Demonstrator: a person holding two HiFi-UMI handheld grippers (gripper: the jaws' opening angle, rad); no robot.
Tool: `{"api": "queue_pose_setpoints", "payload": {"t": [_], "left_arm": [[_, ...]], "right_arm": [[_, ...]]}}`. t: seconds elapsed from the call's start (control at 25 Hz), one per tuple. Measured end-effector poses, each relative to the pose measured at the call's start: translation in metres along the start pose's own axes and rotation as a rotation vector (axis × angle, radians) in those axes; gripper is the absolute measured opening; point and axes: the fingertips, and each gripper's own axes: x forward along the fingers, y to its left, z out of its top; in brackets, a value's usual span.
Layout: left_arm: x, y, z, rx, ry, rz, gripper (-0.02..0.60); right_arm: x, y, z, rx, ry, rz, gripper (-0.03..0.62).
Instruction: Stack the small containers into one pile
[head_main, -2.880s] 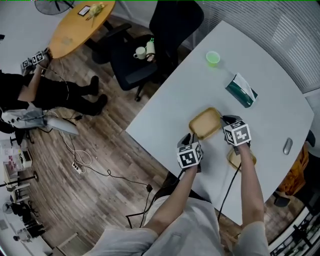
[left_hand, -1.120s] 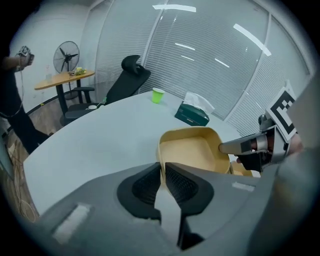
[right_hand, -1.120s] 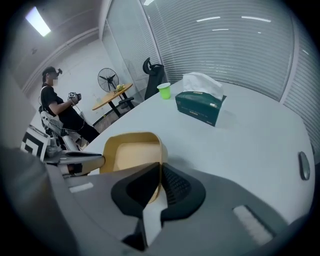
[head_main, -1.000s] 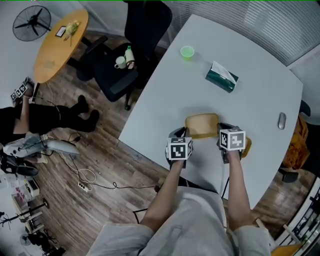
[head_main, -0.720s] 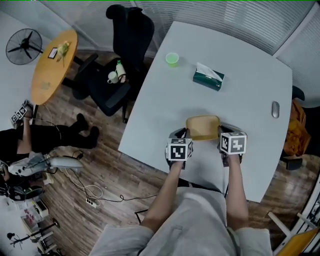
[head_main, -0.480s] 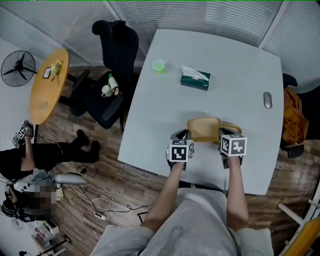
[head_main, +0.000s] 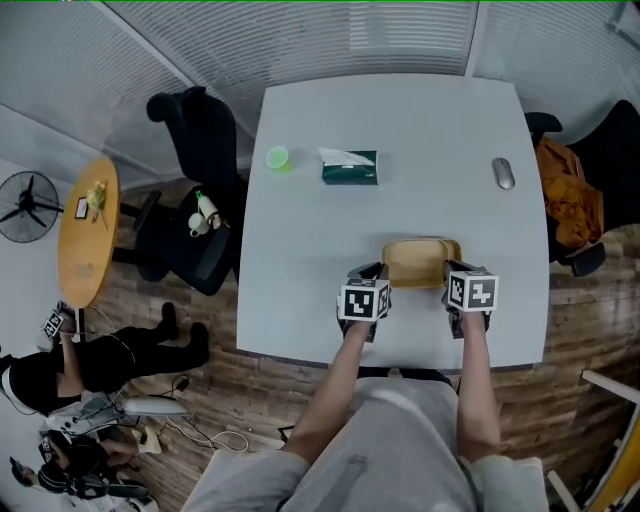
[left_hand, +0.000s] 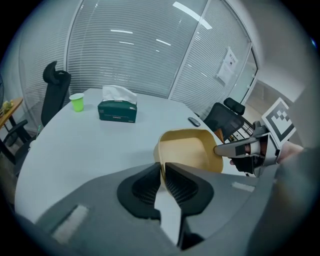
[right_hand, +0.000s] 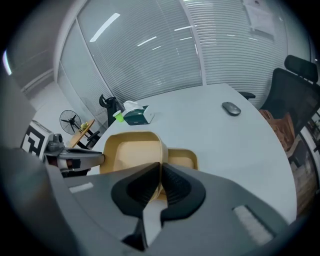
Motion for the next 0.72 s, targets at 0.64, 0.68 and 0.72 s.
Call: {"api": "queue_pose_setpoints", "payload": {"t": [0.64, 0.68, 0.72], "left_arm": [[0.054, -0.048, 0.001, 0.128, 0.217, -0.134, 0.056], [0.054, -0.047, -0.001, 0.127, 0.225, -0.135, 0.057], [0.055, -0.046, -0.002, 0.124, 0.231, -0.135, 0.057]], "right_arm": [[0.005, -0.065, -0.001, 0.040, 0.177, -0.007, 0.020], [0.006, -0.066, -0.003, 0.047, 0.182, -0.001, 0.020], [0.008, -0.066, -0.004, 0.053, 0.187, 0.005, 0.020]]}}
